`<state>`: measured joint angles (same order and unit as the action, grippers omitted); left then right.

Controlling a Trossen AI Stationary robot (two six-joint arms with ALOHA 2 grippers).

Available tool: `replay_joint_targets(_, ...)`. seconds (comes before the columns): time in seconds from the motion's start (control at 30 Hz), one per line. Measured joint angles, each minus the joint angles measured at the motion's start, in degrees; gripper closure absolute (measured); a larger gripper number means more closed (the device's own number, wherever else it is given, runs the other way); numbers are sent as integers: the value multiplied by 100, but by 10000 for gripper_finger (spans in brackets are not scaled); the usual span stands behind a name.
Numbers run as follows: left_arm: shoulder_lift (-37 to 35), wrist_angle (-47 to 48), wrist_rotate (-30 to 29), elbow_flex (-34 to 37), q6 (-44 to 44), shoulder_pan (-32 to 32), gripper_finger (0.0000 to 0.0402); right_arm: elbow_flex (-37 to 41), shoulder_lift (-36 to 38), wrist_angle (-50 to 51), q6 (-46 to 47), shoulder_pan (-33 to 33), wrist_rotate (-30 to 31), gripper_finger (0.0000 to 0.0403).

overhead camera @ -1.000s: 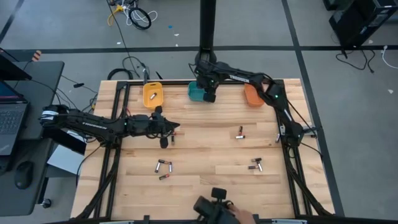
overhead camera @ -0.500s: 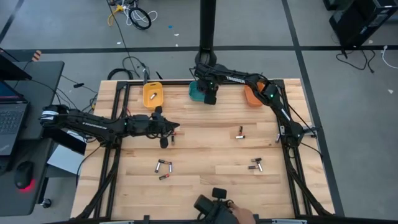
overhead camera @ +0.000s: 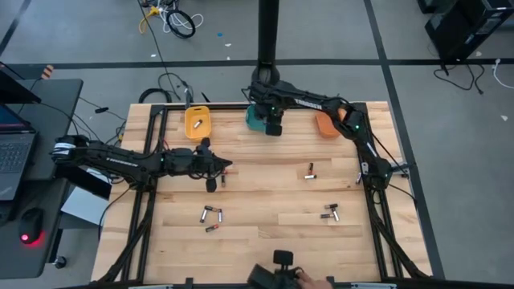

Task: Sort batteries
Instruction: Put the silver battery into the yellow bin

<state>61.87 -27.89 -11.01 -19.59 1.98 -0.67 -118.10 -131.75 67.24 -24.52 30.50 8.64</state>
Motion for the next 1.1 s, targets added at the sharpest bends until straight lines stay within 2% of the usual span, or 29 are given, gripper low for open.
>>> replay_joint_targets(0.07, 0, 77, 0, 0, -5, 1, 391, 2, 253, -126, 97, 7, -103, 391)
replay_joint_targets(0.17, 0, 82, -15, 0, -9, -4, 391, 158, 691, -475, 202, 56, -440, 387)
replay_joint_targets(0.3, 0, 51, -70, 0, -15, -9, 391, 845, 1291, -1209, 278, 79, -902, 394)
replay_joint_targets(0.4, 0, 27, -79, 0, -15, -9, 391, 1776, 1830, -2055, 444, -15, -1069, 395)
replay_joint_targets(0.73, -2, 137, -87, -117, 4, -9, 391, 5714, 4117, -5669, 1507, -792, -1123, 395)
replay_joint_targets(0.9, -2, 1491, -87, -761, -29, -7, 391, 7211, 5031, -7117, 1682, -1315, -765, 395)
replay_joint_targets(1.1, -2, 3444, -51, -1649, 117, 129, 391, 8344, 5378, -8241, 1846, -1890, -939, 394)
